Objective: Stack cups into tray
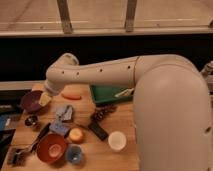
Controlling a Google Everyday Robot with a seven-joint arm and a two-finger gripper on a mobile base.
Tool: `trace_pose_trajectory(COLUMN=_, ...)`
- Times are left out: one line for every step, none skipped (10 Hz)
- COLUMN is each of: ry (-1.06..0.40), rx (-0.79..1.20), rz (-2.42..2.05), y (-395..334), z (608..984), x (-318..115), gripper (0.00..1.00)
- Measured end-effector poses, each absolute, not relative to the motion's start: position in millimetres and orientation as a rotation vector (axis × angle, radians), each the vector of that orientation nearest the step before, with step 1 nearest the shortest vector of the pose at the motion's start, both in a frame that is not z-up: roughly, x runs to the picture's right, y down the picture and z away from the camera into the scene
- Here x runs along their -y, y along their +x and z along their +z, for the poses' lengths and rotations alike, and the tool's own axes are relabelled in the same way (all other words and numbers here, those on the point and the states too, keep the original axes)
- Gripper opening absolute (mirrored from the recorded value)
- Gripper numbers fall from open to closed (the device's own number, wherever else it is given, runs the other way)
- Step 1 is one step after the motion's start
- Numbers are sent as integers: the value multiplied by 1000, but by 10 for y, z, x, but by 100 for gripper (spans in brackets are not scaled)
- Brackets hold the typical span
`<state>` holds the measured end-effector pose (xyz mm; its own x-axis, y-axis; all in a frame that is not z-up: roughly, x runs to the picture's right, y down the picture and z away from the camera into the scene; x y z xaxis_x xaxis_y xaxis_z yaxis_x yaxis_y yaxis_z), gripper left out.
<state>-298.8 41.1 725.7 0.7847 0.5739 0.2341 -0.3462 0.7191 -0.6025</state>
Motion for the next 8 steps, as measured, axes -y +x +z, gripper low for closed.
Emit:
trace_pose_trajectory(ry=-589, rx=427, rz=506, y=-3135, z=7310, x=-537, gripper=72)
trace_pose_trajectory(ry=-612, rx=429, rz=491, y=-3297, z=7350, x=-669, gripper=72)
trace_pose_trajectory(ry=-629, rx=427, rz=485, y=-3383, z=7410, x=-749, gripper=72)
trace_pose_trajectory(ry=-640, rx=431, rz=483, y=-3434, z=7463, x=-773, gripper=72)
trace_pose_trajectory(ry=-651, rx=434, rz=480, y=-3495, z=7512, x=-805, gripper=72)
trace_pose_trajectory(ry=-665, rx=437, rz=474, y=-3577, z=7562, x=-845, gripper=72)
trace_pose_trajectory(ry=-676, rx=435, rz=470, y=-3630, z=7615, x=-878, gripper=72)
trace_pose_trajectory(ry=-684, rx=432, rz=465, y=-3673, z=7660, x=-906, gripper=72)
